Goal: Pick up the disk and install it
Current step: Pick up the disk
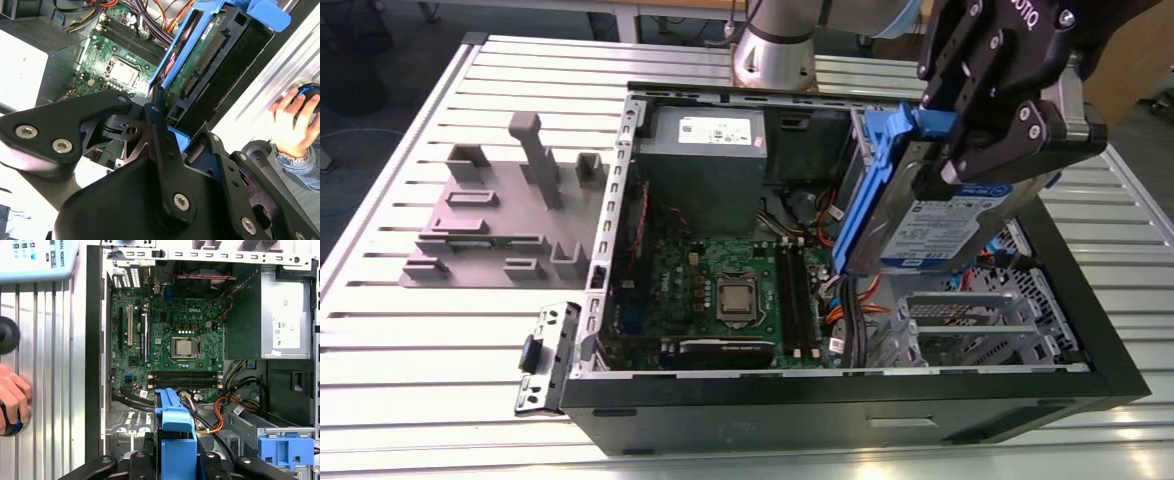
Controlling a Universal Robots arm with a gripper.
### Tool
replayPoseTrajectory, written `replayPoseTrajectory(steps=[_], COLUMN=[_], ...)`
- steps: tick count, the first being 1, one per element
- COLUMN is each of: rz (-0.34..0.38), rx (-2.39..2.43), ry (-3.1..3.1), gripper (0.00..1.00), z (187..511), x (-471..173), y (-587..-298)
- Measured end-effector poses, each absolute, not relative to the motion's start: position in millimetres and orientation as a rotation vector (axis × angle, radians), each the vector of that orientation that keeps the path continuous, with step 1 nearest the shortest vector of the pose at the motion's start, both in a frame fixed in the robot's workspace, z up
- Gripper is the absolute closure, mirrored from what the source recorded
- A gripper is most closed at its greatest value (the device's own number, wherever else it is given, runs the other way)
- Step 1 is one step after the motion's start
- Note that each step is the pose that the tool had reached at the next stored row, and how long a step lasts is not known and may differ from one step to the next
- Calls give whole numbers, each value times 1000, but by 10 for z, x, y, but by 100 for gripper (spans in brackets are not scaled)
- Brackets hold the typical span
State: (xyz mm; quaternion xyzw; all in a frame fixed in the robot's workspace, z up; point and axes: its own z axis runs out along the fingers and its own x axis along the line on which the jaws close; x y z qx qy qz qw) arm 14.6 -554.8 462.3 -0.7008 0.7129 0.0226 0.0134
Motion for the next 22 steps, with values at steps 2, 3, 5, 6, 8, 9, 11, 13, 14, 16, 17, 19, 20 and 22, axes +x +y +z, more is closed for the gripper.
replayPoseTrajectory(steps=[2,3,5,6,8,9,11,13,14,16,17,19,20,22], rz=[70,71,70,70,71,71,71,71,71,70,71,71,71,70], rx=[-2183,-2183,-2183,-2183,-2183,-2183,-2183,-2183,-2183,-2183,-2183,-2183,-2183,-2183], ry=[2221,2221,2221,2221,2220,2221,2220,2221,2220,2221,2221,2221,2221,2221], gripper=[64,64,64,64,64,64,64,64,64,64,64,64,64,64], z=[4622,4622,4621,4620,4619,4618,4617,4616,4616,4615,4614,4613,4612,4612], x=[146,146,146,146,146,146,146,146,146,147,147,147,147,147], y=[-5556,-5559,-5567,-5572,-5579,-5583,-5588,-5593,-5596,-5601,-5604,-5610,-5612,-5617])
